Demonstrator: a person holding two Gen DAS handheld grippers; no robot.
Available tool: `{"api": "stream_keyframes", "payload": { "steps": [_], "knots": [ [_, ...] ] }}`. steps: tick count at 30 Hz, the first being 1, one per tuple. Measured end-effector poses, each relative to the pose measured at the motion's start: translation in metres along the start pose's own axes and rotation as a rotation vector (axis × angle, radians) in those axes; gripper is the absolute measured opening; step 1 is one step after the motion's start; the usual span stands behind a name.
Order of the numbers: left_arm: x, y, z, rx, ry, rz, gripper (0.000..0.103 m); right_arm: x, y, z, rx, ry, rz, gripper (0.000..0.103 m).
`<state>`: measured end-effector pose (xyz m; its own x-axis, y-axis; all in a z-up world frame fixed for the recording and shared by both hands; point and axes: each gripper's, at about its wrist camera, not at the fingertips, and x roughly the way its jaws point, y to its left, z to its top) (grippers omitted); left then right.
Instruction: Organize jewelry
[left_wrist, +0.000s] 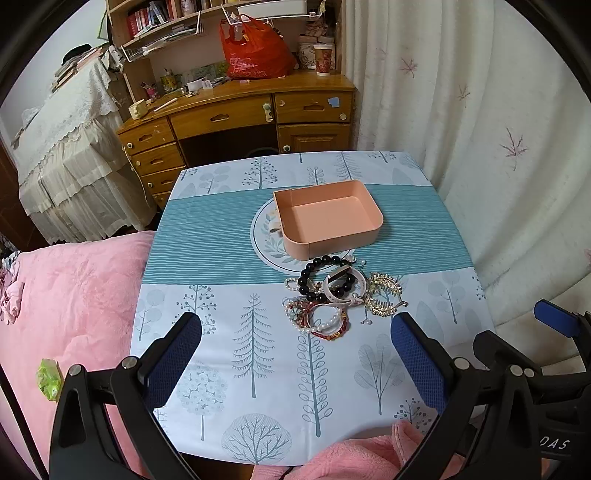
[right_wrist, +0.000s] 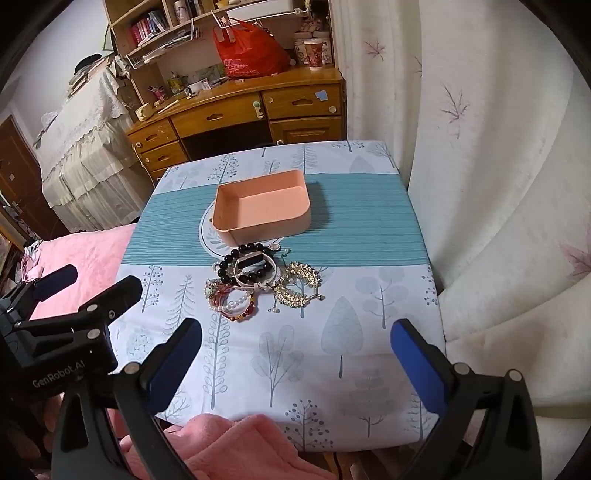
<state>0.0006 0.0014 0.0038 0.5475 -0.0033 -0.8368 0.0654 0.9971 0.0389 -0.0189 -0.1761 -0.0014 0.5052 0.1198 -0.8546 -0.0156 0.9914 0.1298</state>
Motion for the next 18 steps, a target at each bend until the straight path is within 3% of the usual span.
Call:
{"api": "stream_keyframes", "payload": {
  "steps": [18],
  "knots": [
    [0.0,-0.01,0.003,-0.004,-0.014,0.025,0.101,-0.001,-0.005,0.004,-0.005,-0.015,0.013,0.102]
  ]
}}
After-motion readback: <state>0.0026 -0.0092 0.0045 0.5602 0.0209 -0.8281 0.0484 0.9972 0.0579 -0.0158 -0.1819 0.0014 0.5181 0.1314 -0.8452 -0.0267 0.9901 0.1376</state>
